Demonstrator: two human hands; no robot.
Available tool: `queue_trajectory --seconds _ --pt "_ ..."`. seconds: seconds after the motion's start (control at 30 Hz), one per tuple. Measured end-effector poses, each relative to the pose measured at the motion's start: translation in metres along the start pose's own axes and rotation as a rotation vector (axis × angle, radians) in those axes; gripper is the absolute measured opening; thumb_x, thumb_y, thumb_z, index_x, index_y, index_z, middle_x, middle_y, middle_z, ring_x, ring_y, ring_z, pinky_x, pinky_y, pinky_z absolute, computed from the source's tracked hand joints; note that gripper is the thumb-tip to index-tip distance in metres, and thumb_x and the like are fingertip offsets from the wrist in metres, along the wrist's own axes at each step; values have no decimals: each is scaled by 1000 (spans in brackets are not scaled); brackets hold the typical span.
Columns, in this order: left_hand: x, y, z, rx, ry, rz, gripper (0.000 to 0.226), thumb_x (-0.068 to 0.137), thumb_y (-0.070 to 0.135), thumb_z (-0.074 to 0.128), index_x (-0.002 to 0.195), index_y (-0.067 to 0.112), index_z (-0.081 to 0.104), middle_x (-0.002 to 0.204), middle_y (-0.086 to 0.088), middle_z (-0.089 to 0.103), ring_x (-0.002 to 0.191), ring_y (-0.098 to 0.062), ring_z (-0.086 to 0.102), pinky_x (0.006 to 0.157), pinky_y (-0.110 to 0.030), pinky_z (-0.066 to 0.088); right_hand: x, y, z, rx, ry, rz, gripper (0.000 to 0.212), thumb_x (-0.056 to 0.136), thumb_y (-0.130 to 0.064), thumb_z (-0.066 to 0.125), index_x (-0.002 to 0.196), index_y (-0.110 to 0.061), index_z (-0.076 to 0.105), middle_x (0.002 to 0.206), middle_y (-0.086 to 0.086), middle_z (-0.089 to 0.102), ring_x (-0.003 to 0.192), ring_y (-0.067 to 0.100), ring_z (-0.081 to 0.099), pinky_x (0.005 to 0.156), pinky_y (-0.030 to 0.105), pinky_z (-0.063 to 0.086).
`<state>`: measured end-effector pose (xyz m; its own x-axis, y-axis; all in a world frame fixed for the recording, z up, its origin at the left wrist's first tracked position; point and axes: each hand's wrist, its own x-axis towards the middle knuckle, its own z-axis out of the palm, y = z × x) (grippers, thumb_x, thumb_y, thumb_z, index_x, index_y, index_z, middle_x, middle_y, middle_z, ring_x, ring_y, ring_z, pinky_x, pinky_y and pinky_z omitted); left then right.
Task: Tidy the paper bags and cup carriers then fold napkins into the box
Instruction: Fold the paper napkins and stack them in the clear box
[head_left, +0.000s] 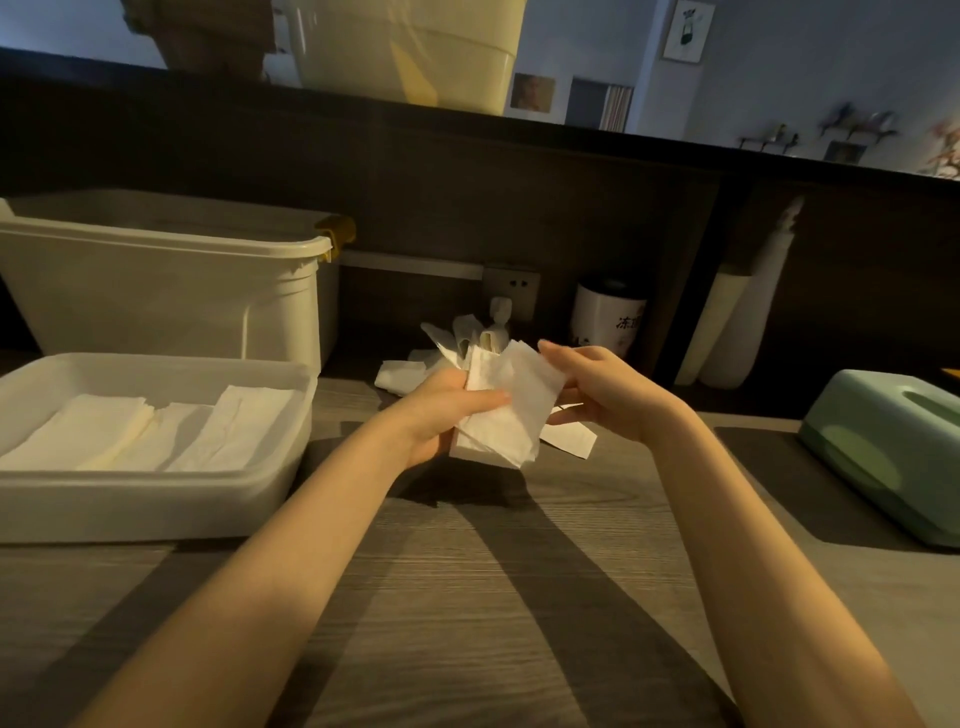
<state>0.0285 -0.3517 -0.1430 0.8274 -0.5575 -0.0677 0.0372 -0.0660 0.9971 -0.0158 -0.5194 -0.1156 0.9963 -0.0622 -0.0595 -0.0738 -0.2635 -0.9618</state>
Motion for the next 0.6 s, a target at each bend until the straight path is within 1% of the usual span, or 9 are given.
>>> queue_trajectory --seconds 0.07,0.13,0.17,0.23,0.3,0.37,0.47,0.53,0.6 --pt "1 -2 1 -30 68 8 21 91 10 56 110 17 51 94 2 61 84 -10 60 63 -21 52 1 -1 1 -17 2 -10 31 91 -33 57 114 -13 55 104 3 60 83 15 67 62 22 57" --pt "0 -1 1 -100 110 -12 16 93 11 54 106 19 50 92 1 61 82 -12 61 60 -22 51 3 -1 3 -107 18 -49 46 84 -22 68 125 -15 48 106 1 60 86 14 66 64 21 57" --pt "0 -1 0 -115 108 -19 14 93 12 54 104 20 51 92 1 62 82 -12 61 60 -22 51 5 0 5 -155 47 -79 51 82 -16 70 127 -16 46 107 1 61 86 12 65 64 20 56" --pt "-2 1 -1 -121 69 -19 11 94 14 53 102 21 51 92 1 62 82 -11 61 59 -22 51 8 1 9 -250 133 -156 51 83 -11 69 128 -15 47 110 2 60 85 10 63 64 19 56" --pt "-5 3 0 -121 14 -12 9 94 16 52 99 23 51 92 2 61 83 -10 61 58 -21 52 9 1 10 -313 167 -212 48 85 -10 67 129 -14 47 105 -1 59 83 9 61 63 18 55" --pt "-7 4 1 -110 -29 -11 10 93 19 54 98 27 49 95 1 60 85 -11 61 58 -22 53 8 0 9 -337 127 -224 48 86 -11 66 129 -16 47 96 -7 58 79 9 61 62 18 55" --pt "-7 3 2 -90 -31 -8 12 90 21 58 96 27 49 97 -1 60 89 -13 61 67 -26 53 7 0 10 -370 87 -223 49 86 -12 66 131 -19 46 89 -5 59 70 6 59 57 14 49" --pt "-6 2 1 -60 -22 -11 16 89 18 60 101 23 51 98 -1 61 91 -14 61 71 -27 53 10 2 12 -389 110 -238 51 85 -12 66 131 -18 45 92 -3 60 69 5 58 55 13 49" --pt "-5 1 2 -17 -18 -13 24 90 13 58 112 17 50 98 -1 61 88 -12 61 70 -25 53 13 4 14 -411 147 -264 52 85 -11 67 131 -16 45 105 1 60 75 6 59 54 12 48"
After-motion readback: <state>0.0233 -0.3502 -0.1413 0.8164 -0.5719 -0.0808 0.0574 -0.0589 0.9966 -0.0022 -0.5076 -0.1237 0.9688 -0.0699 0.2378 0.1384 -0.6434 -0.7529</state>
